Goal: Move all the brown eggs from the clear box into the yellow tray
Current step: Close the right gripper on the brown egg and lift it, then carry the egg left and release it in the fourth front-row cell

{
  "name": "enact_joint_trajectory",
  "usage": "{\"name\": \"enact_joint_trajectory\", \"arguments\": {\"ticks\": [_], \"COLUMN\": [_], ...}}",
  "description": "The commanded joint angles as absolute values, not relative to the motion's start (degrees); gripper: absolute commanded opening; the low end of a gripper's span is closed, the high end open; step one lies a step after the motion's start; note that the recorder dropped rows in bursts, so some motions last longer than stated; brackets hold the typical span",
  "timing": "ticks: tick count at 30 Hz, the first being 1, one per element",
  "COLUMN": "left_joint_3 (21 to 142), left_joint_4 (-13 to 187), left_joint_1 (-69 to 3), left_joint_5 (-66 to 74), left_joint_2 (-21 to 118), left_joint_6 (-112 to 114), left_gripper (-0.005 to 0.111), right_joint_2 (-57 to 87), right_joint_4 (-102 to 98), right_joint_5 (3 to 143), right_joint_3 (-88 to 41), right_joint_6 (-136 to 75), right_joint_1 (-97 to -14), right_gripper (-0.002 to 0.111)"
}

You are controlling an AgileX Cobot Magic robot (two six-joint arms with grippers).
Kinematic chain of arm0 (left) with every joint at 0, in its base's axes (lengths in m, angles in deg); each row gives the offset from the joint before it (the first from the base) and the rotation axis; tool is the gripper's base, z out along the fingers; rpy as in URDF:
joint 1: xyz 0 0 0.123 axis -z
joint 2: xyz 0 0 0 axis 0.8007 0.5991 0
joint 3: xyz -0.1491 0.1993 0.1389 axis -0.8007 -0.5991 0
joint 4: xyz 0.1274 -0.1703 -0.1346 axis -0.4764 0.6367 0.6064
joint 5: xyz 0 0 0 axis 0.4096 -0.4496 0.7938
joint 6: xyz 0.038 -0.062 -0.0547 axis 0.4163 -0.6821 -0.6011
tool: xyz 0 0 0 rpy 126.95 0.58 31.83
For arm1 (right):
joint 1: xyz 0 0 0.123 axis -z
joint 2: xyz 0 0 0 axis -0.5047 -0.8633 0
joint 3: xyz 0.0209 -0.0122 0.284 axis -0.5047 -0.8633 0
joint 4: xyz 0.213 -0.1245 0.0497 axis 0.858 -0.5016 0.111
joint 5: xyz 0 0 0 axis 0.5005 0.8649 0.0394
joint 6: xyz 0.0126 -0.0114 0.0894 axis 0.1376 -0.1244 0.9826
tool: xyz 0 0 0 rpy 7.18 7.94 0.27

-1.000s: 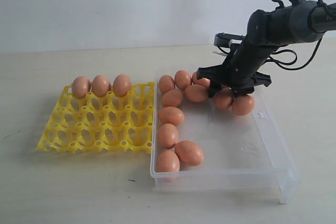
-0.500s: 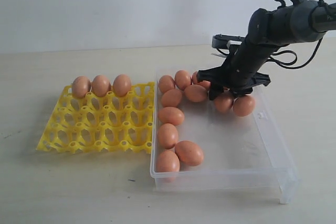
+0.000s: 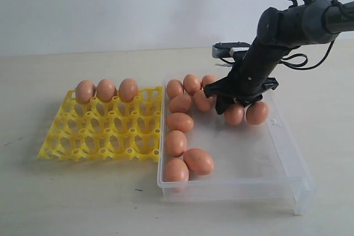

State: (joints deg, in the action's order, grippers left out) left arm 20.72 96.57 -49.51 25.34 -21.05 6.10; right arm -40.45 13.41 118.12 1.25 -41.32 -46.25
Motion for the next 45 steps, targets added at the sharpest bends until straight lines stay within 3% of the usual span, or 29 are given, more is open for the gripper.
{"name": "enact_joint_trajectory", "arguments": {"ticks": [1, 9, 15, 23, 45], "left_joint_3": [21.0, 21.0, 21.0, 21.0, 21.0], "left_joint_4": [96.5, 96.5, 96.5, 96.5, 96.5], "left_joint_1": [-49.3, -49.3, -49.3, -49.3, -49.3], "left_joint_5": [24.9, 24.9, 24.9, 24.9, 24.9], "left_joint_2": [-21.4, -21.4, -21.4, -21.4, -21.4], "left_joint_6": [6.1, 6.1, 6.1, 6.1, 6.1], "left_gripper": [0.000, 0.000, 0.000, 0.000, 0.000], "right_joint_2": [-38.0, -27.8, -27.5, -37.2, -43.0], "right_joint_4": [14.6, 16.0, 15.5, 14.1, 14.1], "right_joint_5": [119.0, 114.9, 93.9, 74.8, 70.3], "right_joint_3": [0.5, 0.5, 0.5, 0.5, 0.6], "right_joint_6": [-42.3, -46.4, -46.0, -42.6, -39.9], "right_joint_1": [-48.2, -55.1, -64.3, -65.3, -65.3], "right_gripper": [0.000, 0.000, 0.000, 0.000, 0.000]}}
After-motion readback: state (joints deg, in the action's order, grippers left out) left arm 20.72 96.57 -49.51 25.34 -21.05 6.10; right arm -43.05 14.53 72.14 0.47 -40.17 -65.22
